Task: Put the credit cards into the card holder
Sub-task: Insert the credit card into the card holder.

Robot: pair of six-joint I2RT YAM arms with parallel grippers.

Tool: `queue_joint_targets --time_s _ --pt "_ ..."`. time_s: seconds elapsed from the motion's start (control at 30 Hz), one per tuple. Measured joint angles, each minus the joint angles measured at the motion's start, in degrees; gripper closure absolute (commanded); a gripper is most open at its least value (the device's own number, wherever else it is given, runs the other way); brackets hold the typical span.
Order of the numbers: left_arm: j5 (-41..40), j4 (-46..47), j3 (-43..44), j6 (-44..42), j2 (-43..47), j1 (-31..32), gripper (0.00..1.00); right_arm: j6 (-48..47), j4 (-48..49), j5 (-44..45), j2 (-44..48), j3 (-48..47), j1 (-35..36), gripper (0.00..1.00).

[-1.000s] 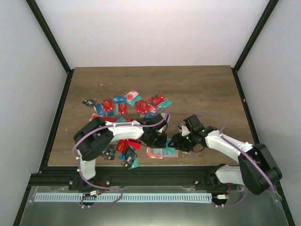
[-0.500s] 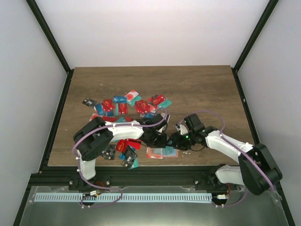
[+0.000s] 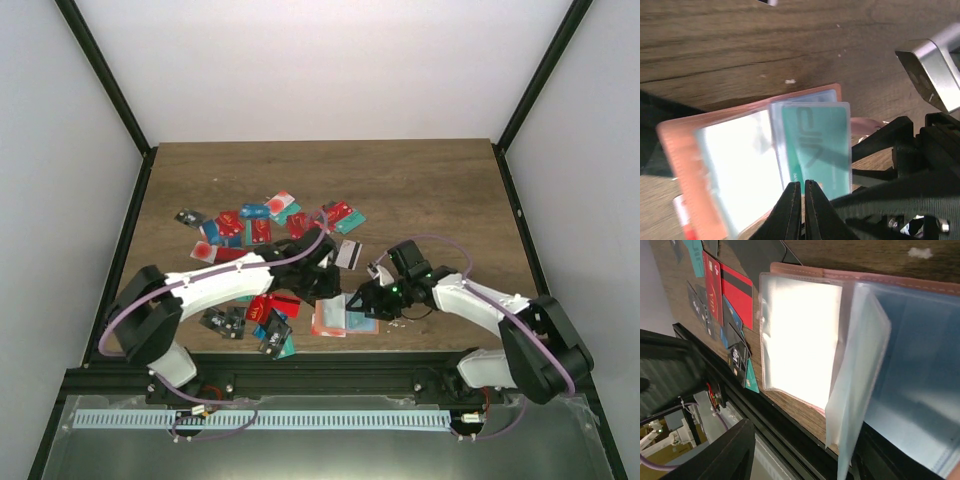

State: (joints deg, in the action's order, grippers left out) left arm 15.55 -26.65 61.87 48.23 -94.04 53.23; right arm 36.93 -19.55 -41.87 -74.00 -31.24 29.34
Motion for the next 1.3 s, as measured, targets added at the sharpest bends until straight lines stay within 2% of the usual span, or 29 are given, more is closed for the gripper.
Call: queue_joint_targets --time_s 0.17,0.4,0.6,0.77,0.83,0.93,1.07,1.3 --pt "-2.9 -2.5 -5.0 0.1 7.5 -2.8 0.85 0.6 0.5 -1.2 -3.3 -3.0 1.3 0.43" --pt "-8.0 -9.4 -13.6 -0.5 17.5 -6.5 0.71 2.8 3.0 -2.5 -10.5 -10.0 7.9 0.37" --pt "-10.3 -13.5 -20.5 -0.2 25.3 -7.5 0.56 3.5 5.8 -4.4 -14.7 -13.2 12.4 0.35" --pt "-10.8 -15.5 -25.1 1.5 30.5 -7.5 0.50 5.3 8.4 -4.4 -15.3 -13.3 15.8 0.35" --pt "-10.9 -15.9 -26.4 2.1 32.4 -7.5 0.54 6.3 9.6 -4.1 -15.3 -13.3 17.8 0.35" --pt "-10.8 -15.8 -28.4 2.8 34.6 -7.5 0.69 9.4 13.3 -2.6 -15.1 -12.7 21.5 0.36" --pt "-10.8 -15.4 -30.1 3.8 35.3 -7.5 0.76 14.6 18.4 0.7 -13.2 -8.7 25.3 0.36" --pt "-10.7 -14.3 -31.0 3.5 35.9 -7.5 0.87 27.8 29.1 11.7 -10.1 0.7 34.0 0.40"
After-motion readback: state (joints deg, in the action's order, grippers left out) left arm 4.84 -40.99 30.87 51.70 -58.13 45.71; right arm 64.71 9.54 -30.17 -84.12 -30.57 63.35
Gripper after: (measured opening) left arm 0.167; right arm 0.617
